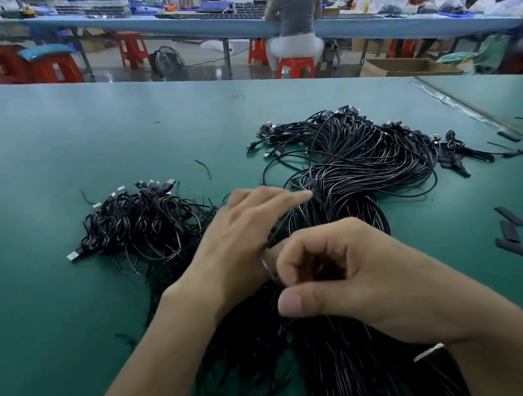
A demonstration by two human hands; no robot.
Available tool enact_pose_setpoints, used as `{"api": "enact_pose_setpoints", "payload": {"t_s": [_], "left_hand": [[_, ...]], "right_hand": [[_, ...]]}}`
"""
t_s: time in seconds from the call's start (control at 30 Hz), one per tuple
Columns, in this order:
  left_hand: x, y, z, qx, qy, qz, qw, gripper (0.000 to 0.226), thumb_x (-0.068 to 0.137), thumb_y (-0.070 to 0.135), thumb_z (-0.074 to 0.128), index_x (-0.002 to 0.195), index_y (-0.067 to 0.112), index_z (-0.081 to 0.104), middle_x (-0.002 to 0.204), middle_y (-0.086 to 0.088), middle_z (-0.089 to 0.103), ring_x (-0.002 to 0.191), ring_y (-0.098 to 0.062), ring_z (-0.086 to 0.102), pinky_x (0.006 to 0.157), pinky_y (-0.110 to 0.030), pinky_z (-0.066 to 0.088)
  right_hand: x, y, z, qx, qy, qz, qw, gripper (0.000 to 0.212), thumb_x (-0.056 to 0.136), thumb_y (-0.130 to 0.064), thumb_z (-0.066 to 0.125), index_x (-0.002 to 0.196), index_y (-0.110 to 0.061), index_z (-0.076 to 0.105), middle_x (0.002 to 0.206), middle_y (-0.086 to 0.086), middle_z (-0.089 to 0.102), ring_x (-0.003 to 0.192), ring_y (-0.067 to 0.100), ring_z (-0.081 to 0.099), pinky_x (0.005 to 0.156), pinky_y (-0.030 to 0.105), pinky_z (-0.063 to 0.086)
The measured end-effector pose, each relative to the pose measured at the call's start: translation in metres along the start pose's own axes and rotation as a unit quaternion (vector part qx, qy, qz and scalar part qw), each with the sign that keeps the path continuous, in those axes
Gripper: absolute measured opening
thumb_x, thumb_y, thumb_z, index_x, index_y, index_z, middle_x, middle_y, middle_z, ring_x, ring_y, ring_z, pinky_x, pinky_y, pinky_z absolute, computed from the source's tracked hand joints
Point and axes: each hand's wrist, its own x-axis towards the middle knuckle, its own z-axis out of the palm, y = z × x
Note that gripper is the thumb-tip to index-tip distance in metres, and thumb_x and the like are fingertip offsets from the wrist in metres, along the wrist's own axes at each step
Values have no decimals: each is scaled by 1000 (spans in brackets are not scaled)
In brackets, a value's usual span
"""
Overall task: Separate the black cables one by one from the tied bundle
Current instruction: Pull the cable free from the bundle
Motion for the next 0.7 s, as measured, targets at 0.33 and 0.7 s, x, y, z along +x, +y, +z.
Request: {"api": "enact_pose_setpoints", "payload": {"t_s": [0.33,0.7], "left_hand": [[8,-4,5,-255,361,-144,885,56,103,52,36,58,29,61,69,6,69,68,-14,67,66,-22,50],[4,42,-7,-207,415,93,881,33,85,32,74,75,21,44,59,1,39,49,-12,38,46,-14,30]], "right_hand": [[-18,6,-35,-125,116,102,980,12,85,-23,76,82,-29,67,65,-10,59,54,2,51,56,22,43],[-21,15,-44,-265,348,208,875,17,94,-19,65,79,-27,58,77,-8,62,67,5,55,54,19,35]]}}
